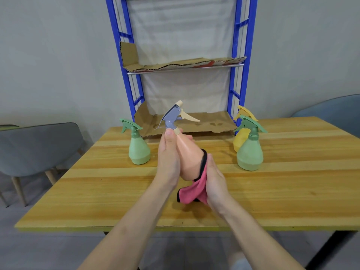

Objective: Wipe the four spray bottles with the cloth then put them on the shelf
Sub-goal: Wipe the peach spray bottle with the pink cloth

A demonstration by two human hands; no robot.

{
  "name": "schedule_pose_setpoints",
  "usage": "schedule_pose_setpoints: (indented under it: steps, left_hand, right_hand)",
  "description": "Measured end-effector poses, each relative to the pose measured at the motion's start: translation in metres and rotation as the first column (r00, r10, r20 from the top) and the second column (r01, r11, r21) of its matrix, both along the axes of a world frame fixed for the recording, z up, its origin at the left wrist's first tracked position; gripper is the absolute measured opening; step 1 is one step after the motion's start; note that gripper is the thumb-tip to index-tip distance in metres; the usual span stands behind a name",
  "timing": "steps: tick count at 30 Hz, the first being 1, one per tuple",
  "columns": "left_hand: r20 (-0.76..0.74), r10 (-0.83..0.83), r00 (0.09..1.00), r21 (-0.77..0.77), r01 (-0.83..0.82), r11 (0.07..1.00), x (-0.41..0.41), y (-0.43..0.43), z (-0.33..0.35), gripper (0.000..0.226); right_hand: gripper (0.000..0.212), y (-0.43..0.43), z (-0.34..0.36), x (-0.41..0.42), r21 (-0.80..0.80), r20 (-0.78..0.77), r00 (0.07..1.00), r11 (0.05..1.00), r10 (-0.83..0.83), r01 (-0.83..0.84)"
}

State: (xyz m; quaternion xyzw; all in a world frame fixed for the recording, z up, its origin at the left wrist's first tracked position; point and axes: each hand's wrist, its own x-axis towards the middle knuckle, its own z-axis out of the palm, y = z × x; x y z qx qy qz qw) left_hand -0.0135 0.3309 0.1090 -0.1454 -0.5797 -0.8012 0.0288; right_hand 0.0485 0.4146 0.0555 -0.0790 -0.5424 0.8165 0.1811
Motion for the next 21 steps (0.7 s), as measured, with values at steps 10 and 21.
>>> schedule_pose_setpoints:
  steps: [10,21]
  left_hand:
    - [0.050,0.089,0.995,-0.118,-0.083,0.990,0.005,0.013,-0.002,0.037]
    - [0.030,0.055,0.998,-0.003,-0.055,0.998,0.011,0.001,0.001,0.021]
  right_hand:
    - [0.045,0.007,-0.010,-0.003,0.666,-0.415,0.879,0.580,-0.235,0.469]
    - [0.039,0.001,0.006,0.003,0.403,-0.082,0.996,0.912,-0.043,0.073]
